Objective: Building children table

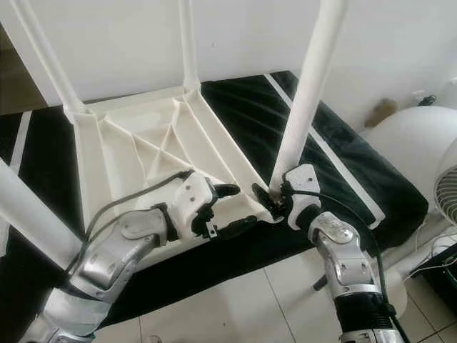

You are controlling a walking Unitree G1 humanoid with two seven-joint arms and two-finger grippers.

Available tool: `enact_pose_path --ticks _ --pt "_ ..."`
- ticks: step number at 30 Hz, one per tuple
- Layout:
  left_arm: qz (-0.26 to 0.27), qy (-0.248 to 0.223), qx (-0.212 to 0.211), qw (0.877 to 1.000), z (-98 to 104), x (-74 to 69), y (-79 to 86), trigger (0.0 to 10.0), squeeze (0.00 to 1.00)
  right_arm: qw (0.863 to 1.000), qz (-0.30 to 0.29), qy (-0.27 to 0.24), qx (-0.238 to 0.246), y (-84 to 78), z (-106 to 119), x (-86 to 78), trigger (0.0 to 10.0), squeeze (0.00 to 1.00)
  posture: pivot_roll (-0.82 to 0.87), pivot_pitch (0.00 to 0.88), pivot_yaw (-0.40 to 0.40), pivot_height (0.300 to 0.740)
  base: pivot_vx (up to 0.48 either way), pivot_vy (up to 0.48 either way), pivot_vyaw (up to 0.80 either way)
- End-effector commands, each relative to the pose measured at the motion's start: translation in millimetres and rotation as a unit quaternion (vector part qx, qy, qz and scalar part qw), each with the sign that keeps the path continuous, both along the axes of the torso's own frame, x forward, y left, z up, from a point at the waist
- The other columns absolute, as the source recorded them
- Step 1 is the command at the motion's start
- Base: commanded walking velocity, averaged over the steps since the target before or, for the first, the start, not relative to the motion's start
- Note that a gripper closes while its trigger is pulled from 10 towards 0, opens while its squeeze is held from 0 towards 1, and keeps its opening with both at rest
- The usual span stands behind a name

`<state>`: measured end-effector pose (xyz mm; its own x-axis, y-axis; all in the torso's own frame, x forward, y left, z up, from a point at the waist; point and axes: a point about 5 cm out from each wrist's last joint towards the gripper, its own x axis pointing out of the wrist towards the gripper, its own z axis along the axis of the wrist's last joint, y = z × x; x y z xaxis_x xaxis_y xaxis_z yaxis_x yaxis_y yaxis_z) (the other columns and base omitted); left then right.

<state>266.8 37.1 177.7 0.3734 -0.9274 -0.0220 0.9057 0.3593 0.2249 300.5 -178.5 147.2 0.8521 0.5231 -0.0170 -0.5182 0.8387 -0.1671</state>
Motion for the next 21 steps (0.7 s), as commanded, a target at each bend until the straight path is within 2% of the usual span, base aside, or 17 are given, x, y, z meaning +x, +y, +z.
enact_pose_path --ticks 1,5,6,21 --pt "0.003 -0.001 0.006 1.0 -1 0.9 1.0 10.0 0.0 1.0 0.007 0.014 -0.007 0.0 -8 -2.1 0.0 0.0 -0.06 0.046 -0.011 0.74 0.0 0.0 0.0" --pt "0.003 -0.008 0.02 1.0 -4 2.2 1.5 10.0 0.0 1.0 0.011 0.015 -0.002 -0.9 -10 -3.9 0.0 0.0 -0.07 0.049 -0.002 0.74 0.0 0.0 0.0" --pt "-0.002 -0.008 0.023 1.0 -5 2.3 0.8 10.0 0.0 1.0 0.002 0.014 0.006 -0.5 -10 -5.2 10.0 0.0 -0.09 0.051 -0.002 0.74 0.0 0.0 0.0" --pt "-0.026 -0.001 0.017 1.0 -7 2.6 -9.6 10.0 0.0 0.998 -0.043 0.016 0.031 4.2 -16 -17.2 10.0 0.0 -0.15 0.06 0.022 0.74 0.0 0.0 0.0"
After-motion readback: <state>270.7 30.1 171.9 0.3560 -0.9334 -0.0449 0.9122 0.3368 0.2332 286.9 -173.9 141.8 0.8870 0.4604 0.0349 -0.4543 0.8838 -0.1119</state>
